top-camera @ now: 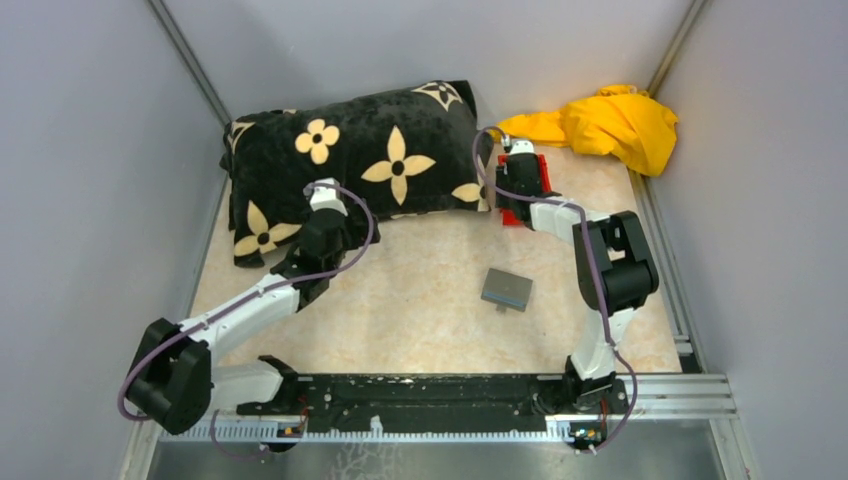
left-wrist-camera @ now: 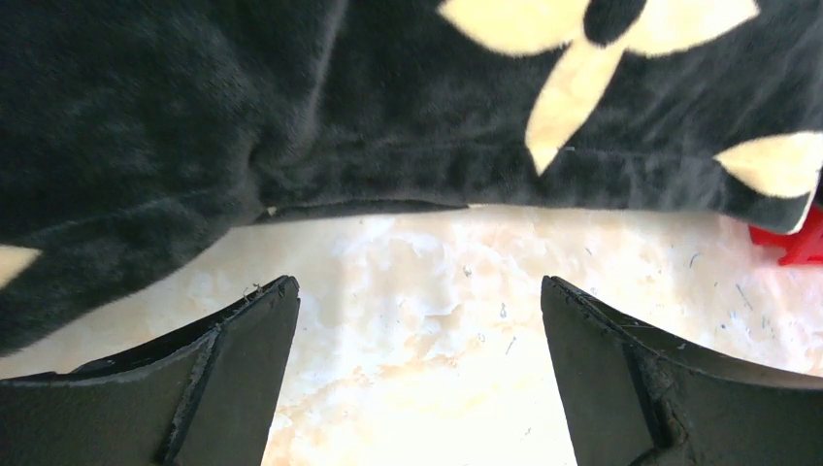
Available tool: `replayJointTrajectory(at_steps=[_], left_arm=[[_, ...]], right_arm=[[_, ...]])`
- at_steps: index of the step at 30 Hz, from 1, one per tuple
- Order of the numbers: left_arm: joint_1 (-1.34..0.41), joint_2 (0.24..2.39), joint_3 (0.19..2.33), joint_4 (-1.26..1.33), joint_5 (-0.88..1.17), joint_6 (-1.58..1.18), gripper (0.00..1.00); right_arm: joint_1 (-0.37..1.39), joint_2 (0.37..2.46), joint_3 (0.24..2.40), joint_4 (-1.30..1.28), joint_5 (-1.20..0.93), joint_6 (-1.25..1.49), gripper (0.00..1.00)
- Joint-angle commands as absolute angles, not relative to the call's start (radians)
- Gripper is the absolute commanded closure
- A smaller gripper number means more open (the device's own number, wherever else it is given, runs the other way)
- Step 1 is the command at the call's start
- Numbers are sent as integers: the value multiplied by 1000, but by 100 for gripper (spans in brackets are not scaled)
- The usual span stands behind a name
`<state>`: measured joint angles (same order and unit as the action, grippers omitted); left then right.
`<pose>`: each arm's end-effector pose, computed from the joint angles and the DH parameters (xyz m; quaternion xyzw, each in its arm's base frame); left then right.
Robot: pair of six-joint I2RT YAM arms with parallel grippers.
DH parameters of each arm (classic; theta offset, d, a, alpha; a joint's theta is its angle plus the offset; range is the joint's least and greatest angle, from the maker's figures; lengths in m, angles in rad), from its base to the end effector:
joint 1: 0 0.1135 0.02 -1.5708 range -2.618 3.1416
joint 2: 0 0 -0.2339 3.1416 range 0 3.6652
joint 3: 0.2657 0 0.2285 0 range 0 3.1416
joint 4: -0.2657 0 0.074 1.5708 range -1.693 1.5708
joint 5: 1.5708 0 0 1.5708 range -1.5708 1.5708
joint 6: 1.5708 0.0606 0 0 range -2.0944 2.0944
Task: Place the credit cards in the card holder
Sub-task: Move the storage box to the center of the board.
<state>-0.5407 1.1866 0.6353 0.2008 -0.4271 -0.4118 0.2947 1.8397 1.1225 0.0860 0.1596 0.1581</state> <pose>0.2469 -0.1189 0.2216 -0.0696 0.8071 -0.1024 0.5773 0.3815 0.1057 0.1603 -0.0246 0.8892 0.0320 0.4557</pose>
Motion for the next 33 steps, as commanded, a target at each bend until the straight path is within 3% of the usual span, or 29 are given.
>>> replayJointTrajectory(at_steps=[1,3,6,20,29,33], left_arm=[[-577,1228,657,210,-470,-448,0],[-591,1243,657,212,-477,-455,0],[-611,1252,658,212,-494,-469,0],[-751,1318,690,181,-528,-516,0],[-818,1364,722,222,-448,-485,0],[-831,1388,733,249,-384,-458,0]], right_arm=[[309,1839,1169,99,173,126,72],[319,1834,1156,97,179,116,81],[339,1817,1128,96,200,99,85],[402,1627,952,98,235,102,90],[441,1470,943,62,290,82,64],[452,1395,960,28,329,83,63]])
